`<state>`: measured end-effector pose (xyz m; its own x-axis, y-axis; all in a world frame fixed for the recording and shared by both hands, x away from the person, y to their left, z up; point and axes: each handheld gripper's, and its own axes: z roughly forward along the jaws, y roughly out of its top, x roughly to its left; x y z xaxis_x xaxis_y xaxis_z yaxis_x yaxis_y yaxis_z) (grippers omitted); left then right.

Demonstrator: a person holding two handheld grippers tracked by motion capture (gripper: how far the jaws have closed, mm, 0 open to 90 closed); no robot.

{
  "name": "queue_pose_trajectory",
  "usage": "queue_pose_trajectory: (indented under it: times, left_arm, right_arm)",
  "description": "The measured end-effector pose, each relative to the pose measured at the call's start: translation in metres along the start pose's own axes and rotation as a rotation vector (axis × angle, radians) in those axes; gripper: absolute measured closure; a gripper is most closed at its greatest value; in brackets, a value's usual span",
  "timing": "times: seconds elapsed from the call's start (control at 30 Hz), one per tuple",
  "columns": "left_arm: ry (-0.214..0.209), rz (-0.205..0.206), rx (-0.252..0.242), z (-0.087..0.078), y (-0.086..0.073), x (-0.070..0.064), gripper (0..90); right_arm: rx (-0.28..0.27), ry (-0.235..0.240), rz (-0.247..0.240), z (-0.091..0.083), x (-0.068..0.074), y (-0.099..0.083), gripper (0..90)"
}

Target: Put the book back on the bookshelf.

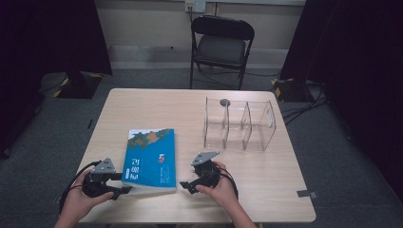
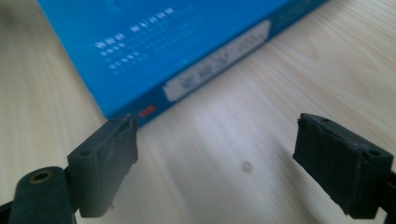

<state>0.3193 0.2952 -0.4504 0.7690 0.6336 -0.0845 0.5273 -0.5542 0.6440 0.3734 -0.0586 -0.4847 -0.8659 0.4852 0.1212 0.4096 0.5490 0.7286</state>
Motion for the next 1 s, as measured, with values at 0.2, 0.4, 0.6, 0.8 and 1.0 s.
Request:
queue_pose_trajectory:
  times: [0.2,0.4,0.6,0.8,1.0]
  left_arm:
    - [0.006,0.011,-0.007,-0.002,0.004,0.0,39.2]
    - [0.009,0.008,-0.011,-0.004,0.008,-0.001,39.2]
    - [0.013,0.008,-0.012,-0.004,0.009,-0.002,39.3]
    - [0.015,0.006,-0.014,-0.004,0.01,-0.002,39.3]
    - [0.016,-0.004,-0.012,-0.004,0.011,-0.002,39.3]
  right_arm:
    - [0.006,0.042,-0.05,0.002,0.015,0.01,12.6]
    - [-0.004,0.074,-0.066,0.008,0.026,0.017,12.6]
    - [-0.003,0.1,-0.07,0.016,0.034,0.023,12.6]
    - [-0.01,0.117,-0.085,0.023,0.04,0.031,12.7]
    - [-0.041,0.114,-0.095,0.028,0.05,0.041,12.9]
